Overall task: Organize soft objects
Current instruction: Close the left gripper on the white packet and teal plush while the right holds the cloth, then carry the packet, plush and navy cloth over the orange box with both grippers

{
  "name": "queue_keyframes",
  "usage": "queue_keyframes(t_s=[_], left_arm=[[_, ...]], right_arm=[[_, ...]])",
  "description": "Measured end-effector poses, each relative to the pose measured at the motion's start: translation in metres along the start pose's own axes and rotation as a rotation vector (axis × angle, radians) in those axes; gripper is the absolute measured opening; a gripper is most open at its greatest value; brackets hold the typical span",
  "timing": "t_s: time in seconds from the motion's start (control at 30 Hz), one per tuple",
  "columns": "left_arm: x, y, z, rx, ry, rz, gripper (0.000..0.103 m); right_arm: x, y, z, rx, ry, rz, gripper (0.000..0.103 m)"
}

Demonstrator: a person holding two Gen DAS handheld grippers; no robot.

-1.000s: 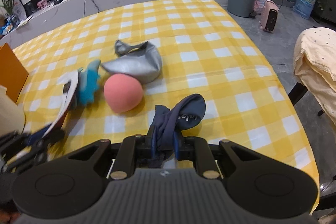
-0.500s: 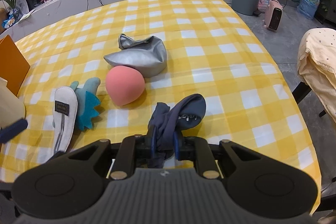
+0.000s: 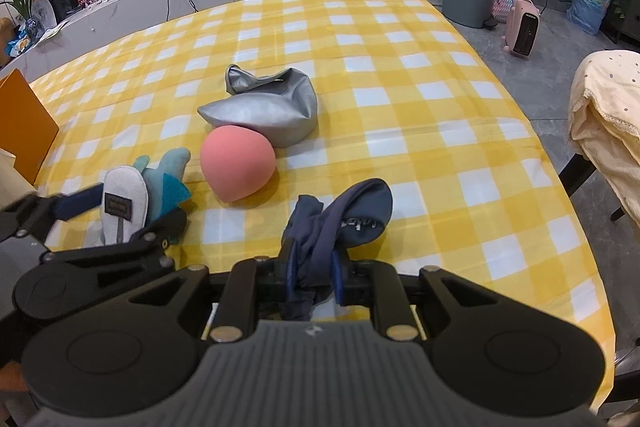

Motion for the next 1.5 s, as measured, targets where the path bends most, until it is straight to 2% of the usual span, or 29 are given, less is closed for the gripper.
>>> queue_keyframes(t_s=[0.17, 0.27, 0.5, 0.63, 0.9, 1.13, 1.3, 1.5], left_arm=[[0.001, -0.004, -0.008, 0.035, -0.071, 0.006, 0.075], [0.002, -0.011, -0.012, 0.031, -0.097, 0.006, 0.071], [0.000, -0.044, -0.014, 0.030, -0.107, 0.023, 0.071], [0.004, -0.067, -0.011, 0.061, -0.109, 0.019, 0.071], [0.018, -0.121, -0.010, 0.091, -0.068, 0.008, 0.071], [0.037, -0.180, -0.037, 0.078, -0.078, -0.018, 0.071], [0.058, -0.221, -0.078, 0.055, -0.125, -0.044, 0.071], [0.063, -0.265, -0.138, -0.011, -0.185, 0.009, 0.071]], right_arm=[[0.002, 0.001, -0.002, 0.014, -0.019, 0.000, 0.015], [0.001, 0.001, -0.003, 0.028, -0.016, -0.004, 0.015], [0.001, -0.003, -0.001, 0.023, 0.009, 0.011, 0.014], [0.003, -0.013, 0.002, -0.007, 0.050, 0.036, 0.014], [0.008, -0.047, -0.021, -0.069, 0.097, 0.090, 0.014], [0.028, -0.098, -0.072, -0.172, 0.056, 0.141, 0.014], [0.047, -0.138, -0.128, -0.262, -0.030, 0.169, 0.014], [0.056, -0.188, -0.205, -0.369, -0.163, 0.230, 0.014]])
Point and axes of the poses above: each gripper's, at about its wrist camera, not at the fingertips, and y roughly the way its jaws point, z to its right, x to its underside, the point moved 8 cm from there along y, roughly the way its jaws point, and after that the axes turned 7 degrees about x, right-handed, at the moved point
